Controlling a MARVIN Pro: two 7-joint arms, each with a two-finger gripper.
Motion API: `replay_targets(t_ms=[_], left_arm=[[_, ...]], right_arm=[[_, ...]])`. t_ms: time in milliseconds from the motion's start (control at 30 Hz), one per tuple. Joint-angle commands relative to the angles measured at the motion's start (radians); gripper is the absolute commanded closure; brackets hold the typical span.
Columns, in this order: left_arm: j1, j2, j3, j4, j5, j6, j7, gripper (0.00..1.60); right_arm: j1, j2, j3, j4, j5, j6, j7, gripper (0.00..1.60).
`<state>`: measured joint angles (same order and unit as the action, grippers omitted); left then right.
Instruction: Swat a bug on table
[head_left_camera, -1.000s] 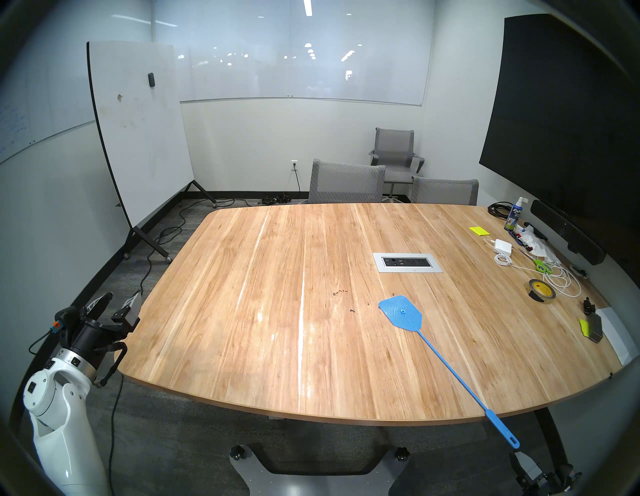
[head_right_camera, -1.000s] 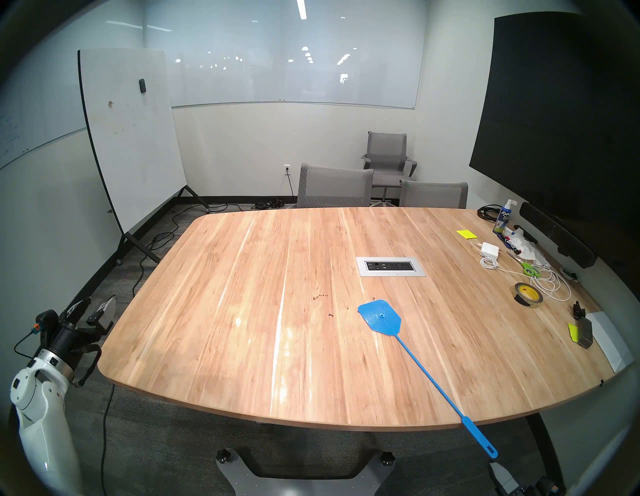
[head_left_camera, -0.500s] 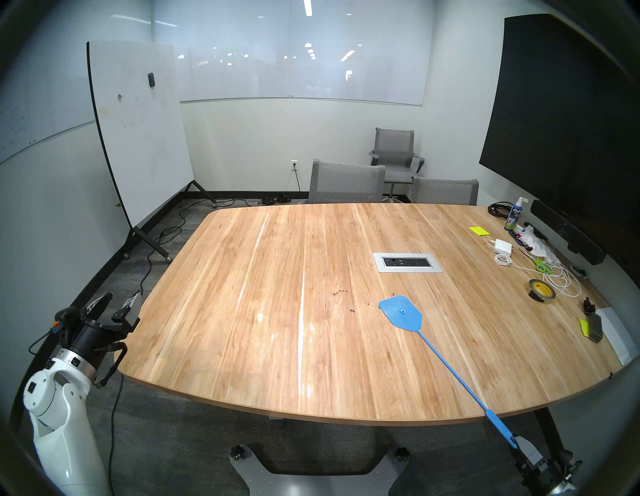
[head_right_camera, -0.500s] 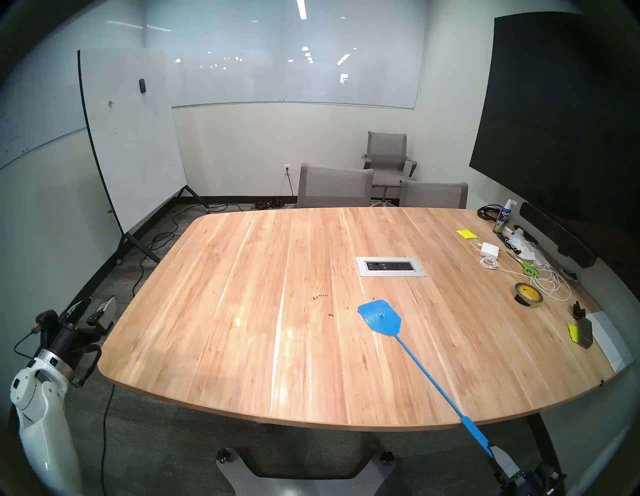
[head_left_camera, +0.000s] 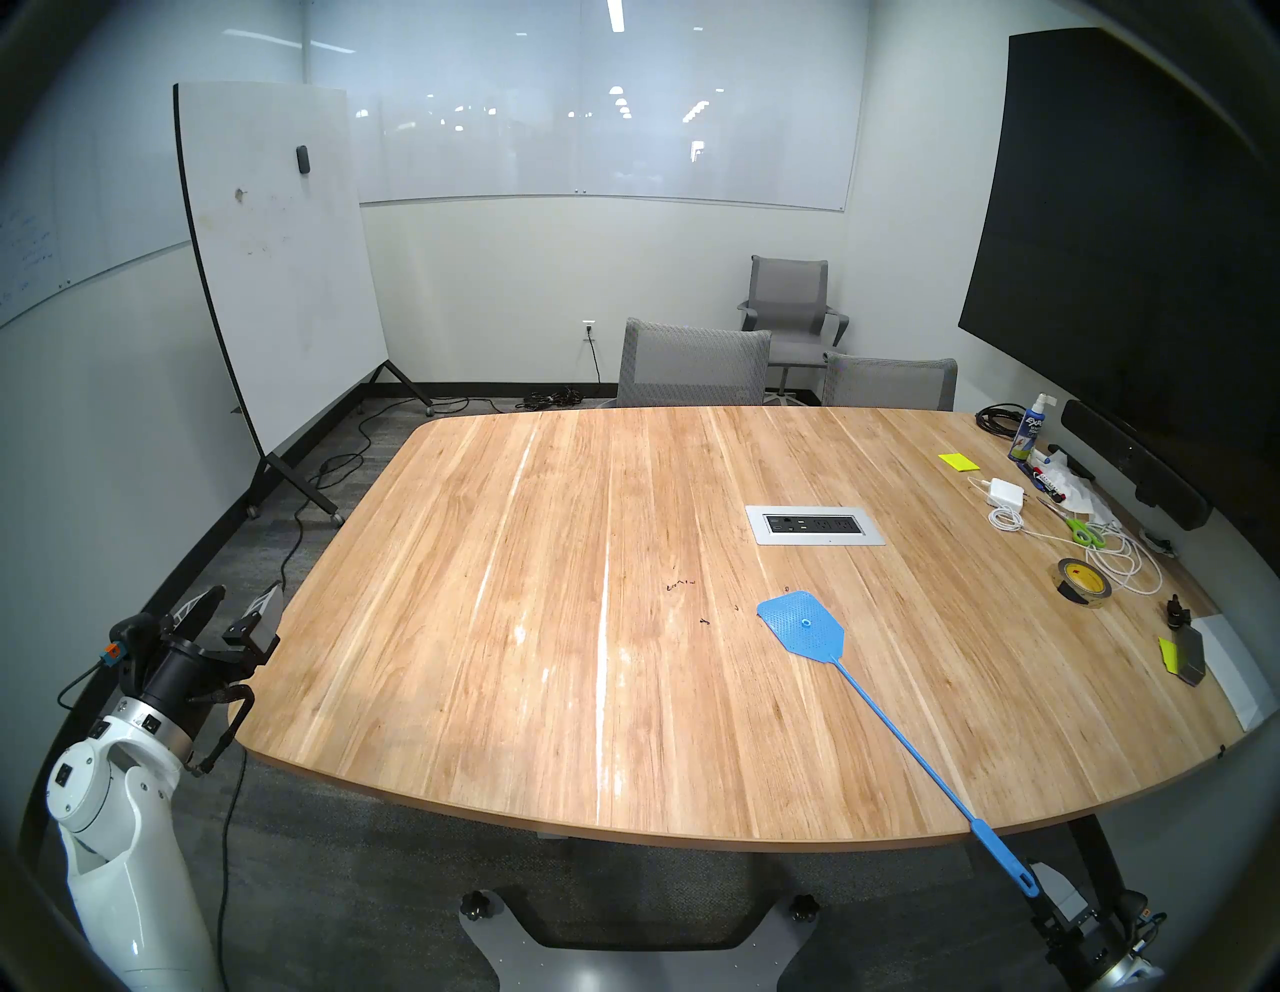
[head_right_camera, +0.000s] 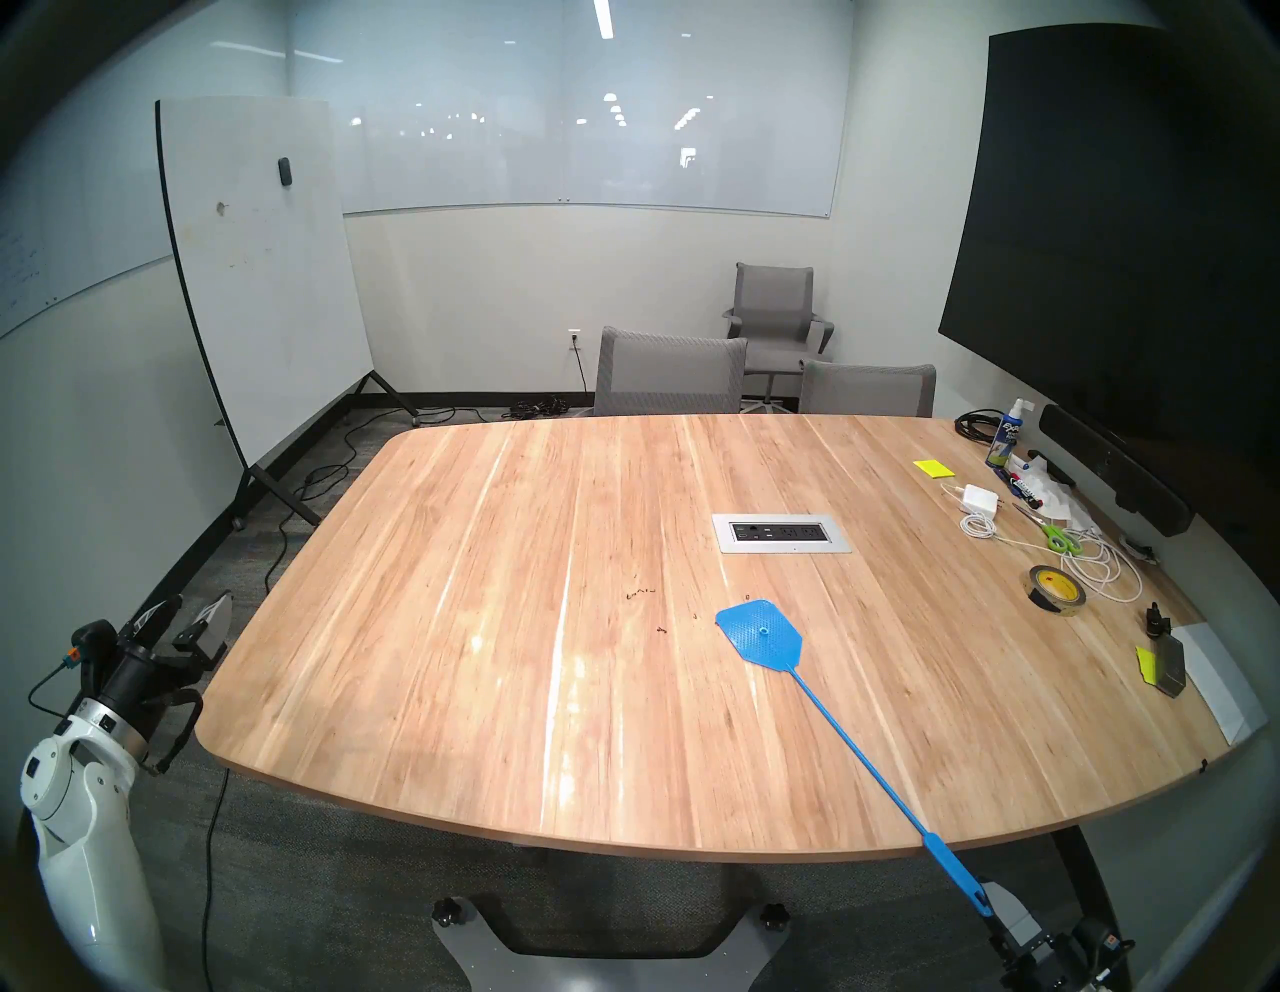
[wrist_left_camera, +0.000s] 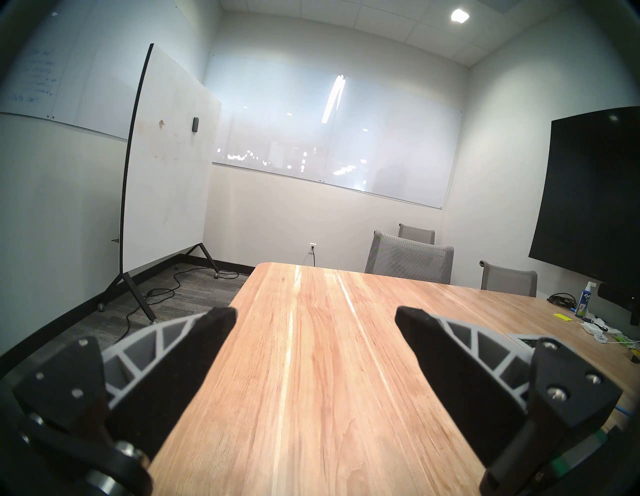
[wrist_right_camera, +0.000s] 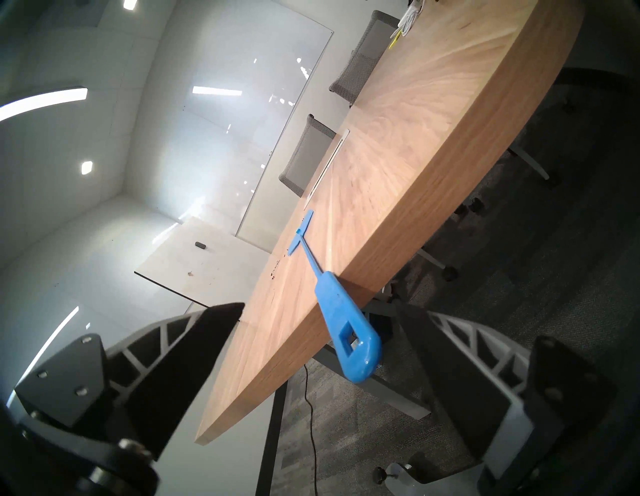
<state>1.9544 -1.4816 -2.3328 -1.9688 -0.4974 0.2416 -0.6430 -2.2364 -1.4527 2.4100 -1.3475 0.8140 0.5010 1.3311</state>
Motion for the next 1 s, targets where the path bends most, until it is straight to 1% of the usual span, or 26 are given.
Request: replay_targets(t_ms=[0,500,567,600,667,700,833,867,967], left_arm=[[0.0,0.0,-0.002,-0.017,-0.002,0.002,-0.001,0.0],[-0.002,-0.002,-0.004,-0.017,0.001,0.004,-0.004,0.0],[-0.002,-0.003,-0.004,-0.017,0.002,0.004,-0.004,0.0],[-0.003,-0.003,-0.004,-0.017,0.002,0.004,-0.004,0.0],[-0.003,-0.003,-0.004,-0.017,0.002,0.004,-0.004,0.0],[-0.003,-0.004,-0.005,-0.017,0.003,0.005,-0.005,0.0],[-0.004,-0.004,-0.005,-0.017,0.003,0.005,-0.005,0.0],[-0.004,-0.004,-0.005,-0.017,0.004,0.005,-0.006,0.0],[-0.004,-0.005,-0.005,-0.017,0.004,0.005,-0.006,0.0]], right_arm=[[-0.001,0.004,-0.005,-0.015,0.009,-0.002,0.033,0.0],[-0.001,-0.01,-0.025,-0.045,0.005,-0.009,0.018,0.0],[-0.005,-0.024,-0.016,-0.066,0.001,-0.014,-0.011,0.0],[-0.004,-0.022,-0.02,-0.061,0.003,-0.014,0.001,1.6],[-0.008,-0.028,-0.016,-0.069,0.0,-0.02,-0.009,1.6],[-0.013,-0.028,-0.02,-0.069,0.0,-0.013,-0.002,1.6],[-0.016,-0.03,-0.019,-0.068,-0.003,-0.018,-0.002,1.6],[-0.017,-0.033,-0.015,-0.069,-0.006,-0.032,-0.004,1.6],[-0.024,-0.036,-0.011,-0.074,-0.004,-0.03,0.0,1.6]])
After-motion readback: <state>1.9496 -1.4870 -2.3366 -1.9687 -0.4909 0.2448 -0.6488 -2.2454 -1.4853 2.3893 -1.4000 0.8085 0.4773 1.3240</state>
